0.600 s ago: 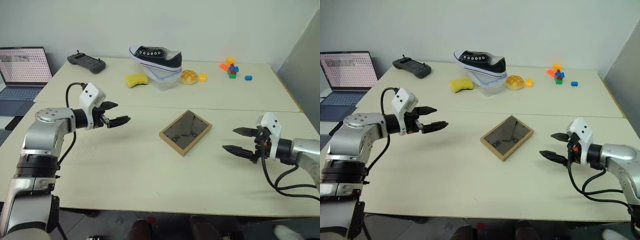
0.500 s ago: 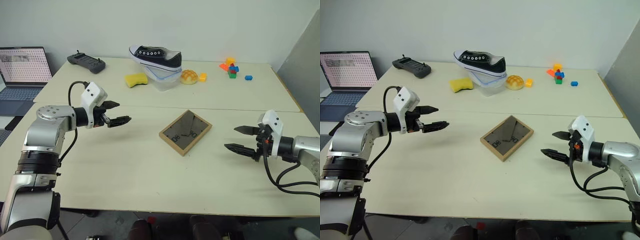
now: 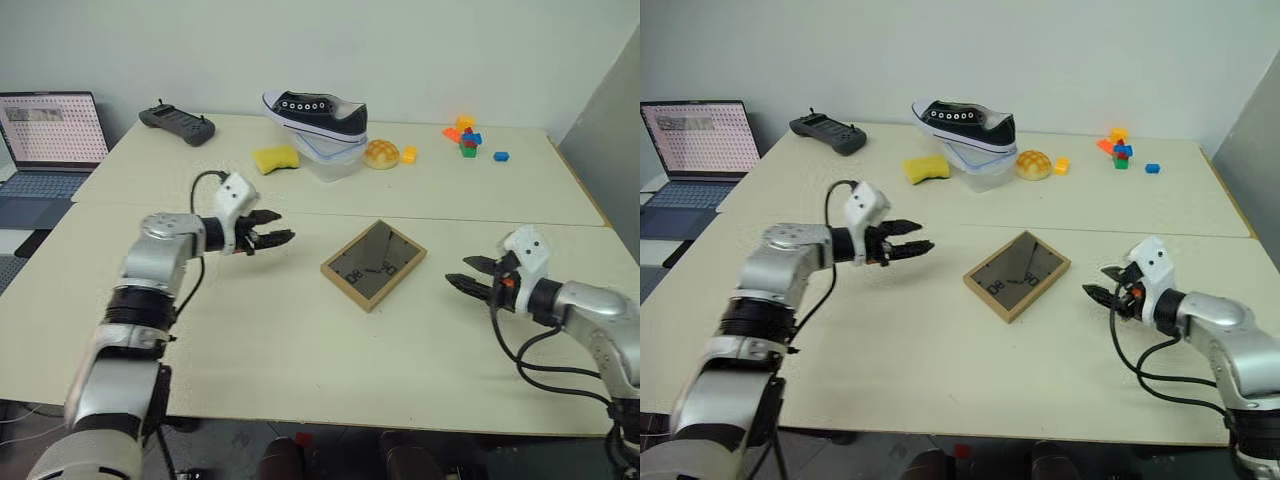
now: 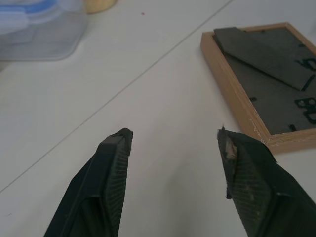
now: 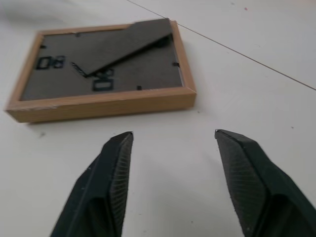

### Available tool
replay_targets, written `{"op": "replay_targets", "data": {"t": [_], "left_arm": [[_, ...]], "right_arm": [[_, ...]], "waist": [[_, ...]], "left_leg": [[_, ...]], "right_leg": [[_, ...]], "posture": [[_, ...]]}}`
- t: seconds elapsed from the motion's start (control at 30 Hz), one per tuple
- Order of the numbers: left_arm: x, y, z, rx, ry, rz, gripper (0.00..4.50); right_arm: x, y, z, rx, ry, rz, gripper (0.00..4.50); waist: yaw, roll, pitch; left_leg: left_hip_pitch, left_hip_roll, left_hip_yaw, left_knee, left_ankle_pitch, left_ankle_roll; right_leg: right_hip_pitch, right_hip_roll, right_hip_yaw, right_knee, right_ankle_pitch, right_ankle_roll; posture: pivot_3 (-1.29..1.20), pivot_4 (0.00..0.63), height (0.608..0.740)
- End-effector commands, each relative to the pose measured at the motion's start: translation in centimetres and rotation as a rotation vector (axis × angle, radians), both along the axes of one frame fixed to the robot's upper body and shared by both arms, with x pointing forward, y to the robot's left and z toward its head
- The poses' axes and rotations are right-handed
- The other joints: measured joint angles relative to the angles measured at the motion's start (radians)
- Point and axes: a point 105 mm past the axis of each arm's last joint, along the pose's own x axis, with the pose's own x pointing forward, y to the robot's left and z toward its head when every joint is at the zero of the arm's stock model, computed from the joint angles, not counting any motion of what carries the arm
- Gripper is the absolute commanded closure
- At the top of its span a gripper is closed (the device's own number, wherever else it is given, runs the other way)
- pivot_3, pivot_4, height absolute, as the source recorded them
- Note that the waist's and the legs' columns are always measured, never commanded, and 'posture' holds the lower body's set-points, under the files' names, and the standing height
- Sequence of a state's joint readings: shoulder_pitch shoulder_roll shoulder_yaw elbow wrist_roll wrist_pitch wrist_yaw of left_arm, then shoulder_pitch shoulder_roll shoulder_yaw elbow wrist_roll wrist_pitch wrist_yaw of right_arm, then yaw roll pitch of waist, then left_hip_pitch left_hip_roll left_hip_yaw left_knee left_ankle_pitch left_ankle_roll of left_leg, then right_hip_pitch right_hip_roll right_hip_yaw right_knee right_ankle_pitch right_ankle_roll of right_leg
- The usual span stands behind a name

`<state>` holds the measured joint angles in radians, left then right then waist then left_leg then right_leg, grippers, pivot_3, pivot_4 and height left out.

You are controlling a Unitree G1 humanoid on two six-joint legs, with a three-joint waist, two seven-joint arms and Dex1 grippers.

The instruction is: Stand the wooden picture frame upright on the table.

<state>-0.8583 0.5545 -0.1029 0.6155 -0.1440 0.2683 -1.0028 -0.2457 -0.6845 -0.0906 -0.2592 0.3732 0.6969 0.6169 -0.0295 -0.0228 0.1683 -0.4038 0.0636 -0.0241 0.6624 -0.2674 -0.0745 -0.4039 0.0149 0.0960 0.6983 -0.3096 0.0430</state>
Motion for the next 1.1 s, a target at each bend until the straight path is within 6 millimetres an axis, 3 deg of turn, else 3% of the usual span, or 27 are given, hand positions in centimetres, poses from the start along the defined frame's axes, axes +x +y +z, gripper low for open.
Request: {"op": "replay_targets", "data": {"t": [0.03, 0.17, 0.27, 0.37, 0.6, 0.83, 1.1], "left_arm": [[1.3, -1.4, 0.6, 0.016, -0.061, 0.014, 2.45], [2.5, -3.5, -0.7, 0.027, -0.078, 0.036, 3.32], [2.9, -4.8, -1.0, 0.025, -0.077, 0.022, 3.95], [2.7, -6.1, -1.7, 0.033, -0.056, -0.016, 4.46], [1.1, -7.8, -4.3, 0.066, 0.051, -0.119, 4.46], [-1.3, -6.3, -5.6, 0.105, 0.088, -0.159, 4.46], [-6.0, -5.4, -3.9, 0.077, 0.114, -0.183, 4.46]], "right_arm": [[1.0, 0.6, -0.2, -0.024, -0.050, -0.084, 2.72], [2.7, 1.8, -1.9, 0.015, -0.044, -0.191, 3.68], [3.7, 2.4, -2.2, 0.034, -0.055, -0.238, 4.37], [4.5, 3.3, -2.1, 0.066, -0.056, -0.238, 4.50], [5.4, 6.9, -2.2, 0.082, -0.040, -0.157, 4.50], [3.5, 11.3, -2.4, 0.166, 0.017, 0.024, 4.50], [0.2, 14.3, -2.2, 0.169, 0.072, 0.241, 4.50]], "waist": [[-0.001, 0.000, 0.000], [-0.004, 0.000, 0.000], [-0.003, 0.000, 0.000], [-0.003, 0.000, 0.000], [-0.006, 0.000, 0.000], [-0.024, 0.001, -0.001], [-0.029, 0.001, -0.001]], "left_leg": [[0.000, 0.000, 0.000, 0.000, 0.000, 0.000], [-0.001, 0.000, 0.000, 0.000, 0.000, 0.000], [-0.001, 0.000, 0.000, 0.000, 0.000, 0.000], [-0.001, 0.000, 0.000, 0.000, 0.000, 0.000], [-0.001, 0.000, 0.000, 0.000, 0.000, 0.000], [-0.001, 0.000, -0.001, -0.001, 0.000, 0.000], [0.000, 0.001, -0.001, -0.001, 0.000, 0.000]], "right_leg": [[0.000, 0.000, 0.000, 0.000, 0.000, 0.000], [-0.001, 0.000, 0.000, 0.000, 0.000, 0.000], [-0.001, 0.000, 0.000, 0.001, 0.000, 0.000], [-0.001, 0.000, 0.000, 0.000, 0.000, 0.000], [-0.001, 0.000, 0.000, 0.001, 0.000, 0.000], [-0.001, 0.000, -0.001, 0.001, 0.000, 0.000], [-0.001, 0.000, 0.000, 0.002, 0.000, 0.000]], "posture": [[0.00, 0.150, 0.740], [0.00, 0.150, 0.740], [0.00, 0.150, 0.740], [0.00, 0.150, 0.740], [0.00, 0.150, 0.740], [0.00, 0.150, 0.740], [0.00, 0.150, 0.740]]}}
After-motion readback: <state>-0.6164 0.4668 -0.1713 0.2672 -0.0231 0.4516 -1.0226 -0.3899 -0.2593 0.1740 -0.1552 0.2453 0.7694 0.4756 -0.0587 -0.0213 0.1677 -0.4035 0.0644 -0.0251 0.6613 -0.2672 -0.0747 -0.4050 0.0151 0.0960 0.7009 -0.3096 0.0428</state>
